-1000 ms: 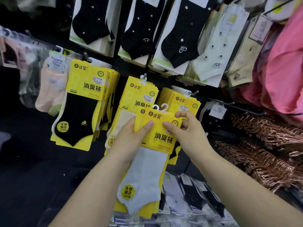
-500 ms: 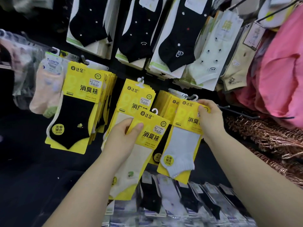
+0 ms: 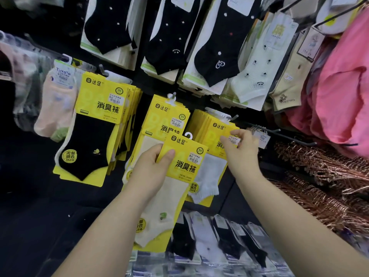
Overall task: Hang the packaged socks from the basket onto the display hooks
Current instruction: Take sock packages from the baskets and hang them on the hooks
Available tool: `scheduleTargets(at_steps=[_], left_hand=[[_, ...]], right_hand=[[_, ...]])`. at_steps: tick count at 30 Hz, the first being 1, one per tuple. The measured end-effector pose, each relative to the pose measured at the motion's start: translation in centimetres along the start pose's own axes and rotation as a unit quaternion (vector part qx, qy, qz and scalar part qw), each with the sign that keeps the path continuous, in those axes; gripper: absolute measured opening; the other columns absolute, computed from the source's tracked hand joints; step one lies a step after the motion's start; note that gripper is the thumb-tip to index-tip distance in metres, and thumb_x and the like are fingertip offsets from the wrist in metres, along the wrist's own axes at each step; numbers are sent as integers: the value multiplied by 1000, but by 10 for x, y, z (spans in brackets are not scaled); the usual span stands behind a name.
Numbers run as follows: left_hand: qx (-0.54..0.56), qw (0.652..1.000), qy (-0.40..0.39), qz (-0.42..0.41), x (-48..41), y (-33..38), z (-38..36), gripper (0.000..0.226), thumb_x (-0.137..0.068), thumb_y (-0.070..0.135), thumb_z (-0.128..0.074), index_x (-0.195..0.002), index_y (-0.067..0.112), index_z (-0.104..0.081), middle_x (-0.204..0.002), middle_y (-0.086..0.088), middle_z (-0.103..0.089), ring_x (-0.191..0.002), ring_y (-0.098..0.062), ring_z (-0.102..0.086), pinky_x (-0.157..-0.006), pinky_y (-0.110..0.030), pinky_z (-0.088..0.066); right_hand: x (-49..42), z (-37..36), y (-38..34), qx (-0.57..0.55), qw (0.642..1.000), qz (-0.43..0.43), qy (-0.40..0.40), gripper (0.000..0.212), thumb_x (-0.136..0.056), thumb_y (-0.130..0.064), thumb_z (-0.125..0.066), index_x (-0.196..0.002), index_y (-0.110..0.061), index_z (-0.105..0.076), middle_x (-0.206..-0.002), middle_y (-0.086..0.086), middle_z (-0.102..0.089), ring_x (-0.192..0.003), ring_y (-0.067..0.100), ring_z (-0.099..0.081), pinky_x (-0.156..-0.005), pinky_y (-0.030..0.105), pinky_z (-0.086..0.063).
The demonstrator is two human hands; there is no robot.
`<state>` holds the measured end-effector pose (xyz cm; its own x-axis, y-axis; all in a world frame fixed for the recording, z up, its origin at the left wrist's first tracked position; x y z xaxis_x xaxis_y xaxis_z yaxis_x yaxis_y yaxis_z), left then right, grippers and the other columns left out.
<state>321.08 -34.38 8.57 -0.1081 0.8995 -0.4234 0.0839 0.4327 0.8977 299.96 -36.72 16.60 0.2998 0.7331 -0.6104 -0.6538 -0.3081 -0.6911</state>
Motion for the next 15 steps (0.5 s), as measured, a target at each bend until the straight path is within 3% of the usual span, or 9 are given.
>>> scheduleTargets(at_steps=[3,5,8,10,13,15], left_hand=[[3,1000,-18,-5,1,2,-9,19,-98,25,-49,-93,31,-67,-91,14,-73,-82,4,-66,-65,-4,-47],[12,999,-35,-6,3,2,-17,19,-97,24,-50,-94,31,-67,-92,12,-74,-85,1,-68,-71,-12,-51],[12,998,-58,-1,5,-1,-27,16,-96,21,-51,-100,25,-66,-96,7,-73,-91,-8,-67,-77,-20,-53],[-22,997,-75,8,7,-6,-33,16,-95,21,-53,-108,24,-61,-100,4,-69,-94,-13,-64,-80,-26,-49],[-80,990,-111,31,8,-15,-42,33,-95,21,-55,-127,26,-52,-111,4,-62,-99,-14,-60,-88,-31,-50],[-96,983,-148,40,10,-20,-49,47,-95,20,-55,-139,28,-42,-125,7,-57,-109,-12,-57,-97,-33,-47]], right_hand=[[30,-22,-23,-69,990,38,-120,18,-86,-45,-61,-96,-30,-57,-113,-10,-53,-106,10,-52,-86,26,-43],[44,-33,-28,-126,973,14,-193,16,-90,-40,-59,-85,-26,-65,-89,-13,-67,-86,5,-63,-72,20,-47],[41,-21,-25,-217,962,-31,-160,15,-91,-22,-62,-78,-20,-70,-71,-11,-70,-66,0,-65,-56,14,-49],[30,-5,-17,-266,955,-70,-109,7,-88,-19,-65,-86,-18,-72,-83,-6,-73,-76,6,-69,-62,19,-55],[11,9,-5,-261,956,-113,-69,12,-92,-22,-60,-93,-20,-72,-109,5,-70,-104,22,-64,-91,38,-53],[-2,13,2,-256,957,-133,-36,18,-95,-22,-56,-85,-25,-70,-108,4,-68,-102,23,-62,-90,40,-51]])
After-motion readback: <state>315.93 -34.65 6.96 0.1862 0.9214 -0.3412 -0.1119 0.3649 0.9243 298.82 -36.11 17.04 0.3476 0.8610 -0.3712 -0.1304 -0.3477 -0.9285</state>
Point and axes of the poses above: each hand's wrist, its own x-axis away from the middle knuckle, its own z-axis out of the back of the hand, y = z × x, the point moved 7 cm from there along -x, towards the middle knuckle
